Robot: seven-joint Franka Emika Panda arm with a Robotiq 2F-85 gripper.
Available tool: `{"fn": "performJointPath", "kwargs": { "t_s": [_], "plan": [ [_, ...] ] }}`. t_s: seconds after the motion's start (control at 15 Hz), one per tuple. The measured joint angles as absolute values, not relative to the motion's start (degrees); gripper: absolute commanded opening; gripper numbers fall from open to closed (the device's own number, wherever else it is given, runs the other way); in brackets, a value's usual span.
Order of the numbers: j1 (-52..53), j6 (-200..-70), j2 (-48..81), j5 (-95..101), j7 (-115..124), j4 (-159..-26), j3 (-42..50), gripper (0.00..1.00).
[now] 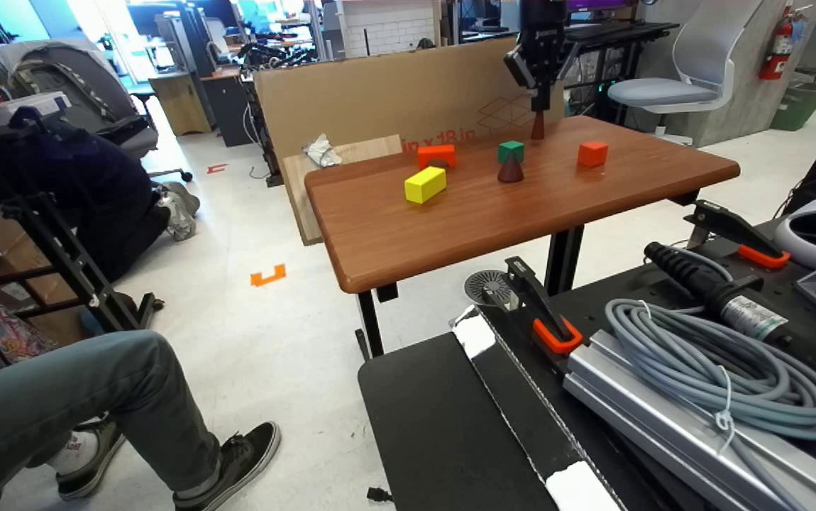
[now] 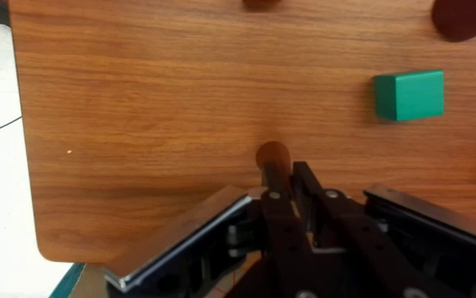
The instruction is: Move the sharp cone to the right
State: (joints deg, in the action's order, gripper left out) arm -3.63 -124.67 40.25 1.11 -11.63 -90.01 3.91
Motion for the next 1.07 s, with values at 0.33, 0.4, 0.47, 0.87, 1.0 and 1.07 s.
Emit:
{"fn": "performJointPath", "kwargs": {
  "t_s": [0.33, 0.4, 0.47, 0.87, 1.0, 1.07],
  "plan": [
    [-6.13, -121.62, 35.63, 1.11, -15.45, -89.45, 3.96, 0.03],
    [-7.00, -120.79, 35.15, 1.10, -16.46, -89.23, 3.97, 0.03],
    [-7.92, -120.14, 35.09, 1.06, -17.18, -88.84, 3.98, 0.03],
    [-12.45, -120.39, 39.01, 0.70, -18.22, -86.35, 4.01, 0.03],
    [-13.21, -120.39, 40.87, 0.70, -18.15, -84.99, 4.01, 0.03],
    [-13.45, -120.39, 41.69, 0.70, -18.11, -84.29, 4.01, 0.03]
  ]
}}
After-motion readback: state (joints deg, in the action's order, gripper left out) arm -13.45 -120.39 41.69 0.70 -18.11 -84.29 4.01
